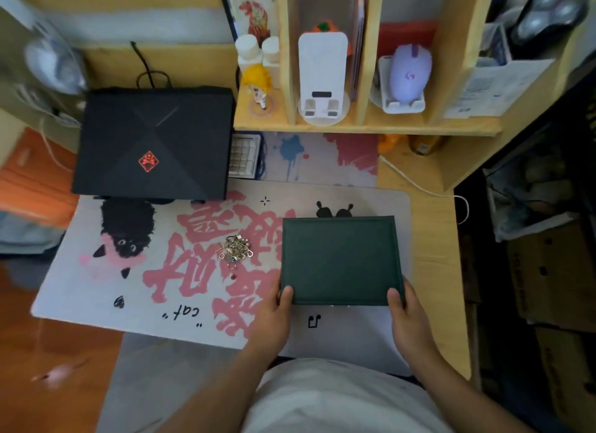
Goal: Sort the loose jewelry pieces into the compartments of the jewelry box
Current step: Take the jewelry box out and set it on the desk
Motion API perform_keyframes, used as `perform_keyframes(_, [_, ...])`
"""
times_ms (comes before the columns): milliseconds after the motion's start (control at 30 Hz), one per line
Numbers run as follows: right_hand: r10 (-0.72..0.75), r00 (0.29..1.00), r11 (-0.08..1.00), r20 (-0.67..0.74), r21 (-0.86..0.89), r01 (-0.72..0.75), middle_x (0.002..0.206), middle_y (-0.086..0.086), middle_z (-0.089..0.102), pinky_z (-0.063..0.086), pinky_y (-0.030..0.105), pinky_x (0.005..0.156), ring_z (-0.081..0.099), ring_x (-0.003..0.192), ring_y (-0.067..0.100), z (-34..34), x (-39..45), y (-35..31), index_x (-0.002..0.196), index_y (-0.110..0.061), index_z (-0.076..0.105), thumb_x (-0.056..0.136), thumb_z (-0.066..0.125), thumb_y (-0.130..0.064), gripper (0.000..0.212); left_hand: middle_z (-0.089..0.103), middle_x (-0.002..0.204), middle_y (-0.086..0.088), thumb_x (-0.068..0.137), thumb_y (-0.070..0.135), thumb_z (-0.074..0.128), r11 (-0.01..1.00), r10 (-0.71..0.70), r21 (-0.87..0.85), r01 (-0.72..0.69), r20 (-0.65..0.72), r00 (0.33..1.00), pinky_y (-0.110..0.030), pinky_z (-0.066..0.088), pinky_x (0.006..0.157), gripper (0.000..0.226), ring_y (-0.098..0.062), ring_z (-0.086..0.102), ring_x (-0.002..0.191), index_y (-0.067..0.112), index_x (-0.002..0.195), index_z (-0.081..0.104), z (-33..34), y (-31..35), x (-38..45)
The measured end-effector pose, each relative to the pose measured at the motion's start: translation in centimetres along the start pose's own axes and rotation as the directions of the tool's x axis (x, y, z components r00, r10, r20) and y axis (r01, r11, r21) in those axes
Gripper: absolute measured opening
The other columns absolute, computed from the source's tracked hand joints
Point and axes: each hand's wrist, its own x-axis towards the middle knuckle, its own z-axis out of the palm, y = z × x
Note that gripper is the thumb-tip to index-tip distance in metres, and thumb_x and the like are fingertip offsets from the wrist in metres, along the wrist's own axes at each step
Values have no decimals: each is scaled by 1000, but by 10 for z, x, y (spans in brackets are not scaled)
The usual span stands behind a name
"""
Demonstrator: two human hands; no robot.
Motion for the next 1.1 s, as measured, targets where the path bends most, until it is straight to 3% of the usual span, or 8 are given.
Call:
perform_keyframes(167, [181,967,982,-182,86,-167,121,6,66,51,48,97,62,111,30,6,-7,-1,127,-13,59,100,51,-46,43,62,133,0,106,27,50,999,-22,43,23,-20,1000,-49,56,97,32,-15,64,111,33,138,48,-9,5,17])
perform_keyframes(267, [277,948,955,-155,155,-254,89,5,70,55,57,89,67,84,27,27,-33,10,91,-21,65,95,61,-30,11,56,133,-4,105,22,52,997,-72,16,74,-104,992,-54,56,95,44,-23,63,108,21,149,44,-13,4,14])
perform_keyframes(367, [218,976,976,6,-20,-218,103,-10,69,56,42,83,70,86,21,52,-50,12,108,-25,61,88,66,-24,20,63,134,-2,103,14,47,992,-119,-54,116,-43,992,-50,54,98,44,-30,64,110,29,144,51,-17,12,1])
perform_keyframes(567, [193,967,981,-165,58,-186,108,-17,62,42,15,54,66,76,11,91,-59,-7,122,-29,50,91,61,-17,36,73,95,21,91,-6,44,984,-174,0,177,179,968,-25,43,59,55,-11,60,75,44,99,67,-44,32,-10])
perform_keyframes(633, [169,962,984,-213,94,-152,114,-10,63,44,17,60,65,87,4,105,-62,-6,124,-29,49,92,63,-21,36,71,85,13,89,-8,44,976,-218,42,214,218,951,-25,42,56,58,-14,58,72,45,101,66,-50,28,-4])
perform_keyframes(833, [180,888,976,-424,189,-107,115,-3,60,49,30,68,65,89,6,136,-49,-8,110,-27,48,88,68,-25,29,67,103,-16,87,-3,51,955,-295,101,278,255,921,-34,40,68,33,-29,55,83,16,112,62,-58,20,2])
perform_keyframes(1000, [117,824,992,-554,99,-74,109,-2,58,44,32,71,61,85,20,151,-40,-5,106,-17,52,86,70,-24,28,65,120,-24,87,8,55,966,-256,127,226,315,914,-32,42,66,72,-30,54,87,36,152,41,-55,29,1])
perform_keyframes(1100, [55,800,998,-597,16,-57,108,0,58,46,34,69,62,85,28,157,-38,-1,105,-12,54,84,71,-24,30,63,115,-18,93,7,55,948,-312,157,276,302,901,-31,44,63,69,-26,55,82,32,155,38,-49,35,10])
